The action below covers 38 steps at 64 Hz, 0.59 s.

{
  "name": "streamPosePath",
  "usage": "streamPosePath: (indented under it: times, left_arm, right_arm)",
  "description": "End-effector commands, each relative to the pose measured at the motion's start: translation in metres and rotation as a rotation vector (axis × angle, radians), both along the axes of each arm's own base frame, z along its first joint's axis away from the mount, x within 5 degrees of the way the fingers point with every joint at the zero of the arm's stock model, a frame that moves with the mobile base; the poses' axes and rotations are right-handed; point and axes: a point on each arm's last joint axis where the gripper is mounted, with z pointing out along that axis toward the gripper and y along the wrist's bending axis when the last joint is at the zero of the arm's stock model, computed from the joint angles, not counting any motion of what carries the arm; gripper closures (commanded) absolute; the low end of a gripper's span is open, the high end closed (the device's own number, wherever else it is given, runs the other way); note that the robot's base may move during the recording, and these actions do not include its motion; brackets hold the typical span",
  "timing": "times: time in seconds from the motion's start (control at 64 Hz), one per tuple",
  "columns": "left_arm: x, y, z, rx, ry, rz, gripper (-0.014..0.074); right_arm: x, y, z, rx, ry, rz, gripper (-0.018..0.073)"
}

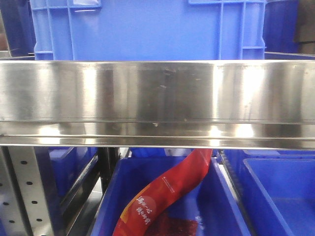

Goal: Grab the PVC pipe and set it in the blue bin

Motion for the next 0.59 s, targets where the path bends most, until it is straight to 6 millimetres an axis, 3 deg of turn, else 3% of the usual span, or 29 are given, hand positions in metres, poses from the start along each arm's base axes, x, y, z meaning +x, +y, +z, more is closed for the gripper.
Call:
streamPosePath:
  times: [0.0,0.125,0.36,0.578]
  left_arm:
    - [0.018,-0.022,0.011,-0.008,0.002,-0.085,0.0707]
    - [0.048,-0.047,0.023,0.000,0.000,-0.141,0.0707]
    - [0.108,-0.080,0.046,0.029,0.077,-0.176,0.0707]
    - [0.154,-0.107,0.046,0.067,0.243,-0.232,0.0707]
  right_arm:
    - [0.021,0.003,0.011,-0.018,0.007,0.042,0.0712]
    - [0.051,0.017,0.021,-0.018,0.040,0.145,0.0712]
    - [0.101,0.056,0.020,-0.028,0.184,0.339,0.0712]
    - [0.150,0.080,0.016,-0.054,0.407,0.450,0.0712]
